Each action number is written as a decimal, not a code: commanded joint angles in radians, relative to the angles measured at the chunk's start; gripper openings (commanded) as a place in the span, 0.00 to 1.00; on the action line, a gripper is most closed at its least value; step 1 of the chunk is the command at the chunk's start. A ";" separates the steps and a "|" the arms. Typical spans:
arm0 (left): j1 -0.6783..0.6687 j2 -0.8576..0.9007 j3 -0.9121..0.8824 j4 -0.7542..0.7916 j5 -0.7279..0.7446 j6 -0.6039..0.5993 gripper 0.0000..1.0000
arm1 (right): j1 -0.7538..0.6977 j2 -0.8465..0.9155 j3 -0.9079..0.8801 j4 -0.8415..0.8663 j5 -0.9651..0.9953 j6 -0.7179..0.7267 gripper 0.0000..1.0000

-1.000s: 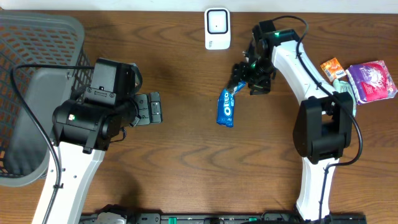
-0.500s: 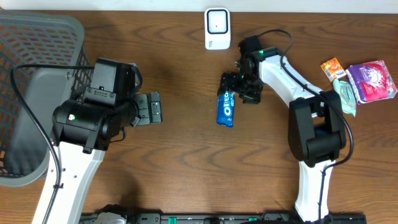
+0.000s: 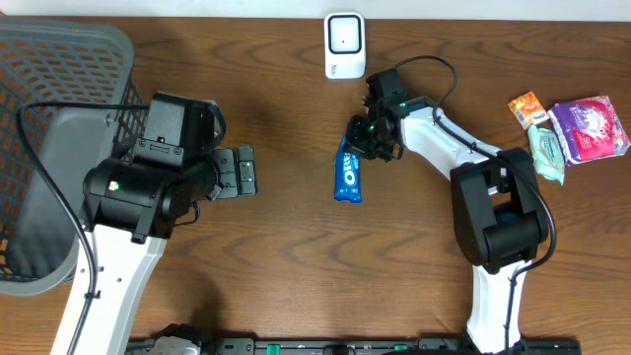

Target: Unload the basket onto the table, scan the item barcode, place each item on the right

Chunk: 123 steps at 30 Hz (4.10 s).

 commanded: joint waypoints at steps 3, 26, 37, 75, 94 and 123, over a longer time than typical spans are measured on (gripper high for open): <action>0.005 0.001 0.002 -0.003 -0.013 0.006 0.98 | -0.036 0.039 0.154 -0.011 -0.169 -0.042 0.01; 0.005 0.001 0.002 -0.003 -0.013 0.006 0.98 | -0.079 0.043 0.354 0.303 -0.145 0.137 0.01; 0.005 0.001 0.002 -0.003 -0.013 0.006 0.98 | -0.112 0.050 0.375 0.444 0.031 0.277 0.01; 0.005 0.001 0.002 -0.003 -0.013 0.006 0.98 | -0.706 0.074 0.893 -0.719 0.311 -0.514 0.01; 0.005 0.001 0.002 -0.003 -0.012 0.006 0.98 | -0.726 0.075 0.710 -0.662 0.588 -0.554 0.73; 0.005 0.001 0.002 -0.003 -0.013 0.006 0.98 | -0.667 -0.691 0.771 -1.127 0.214 -0.458 0.99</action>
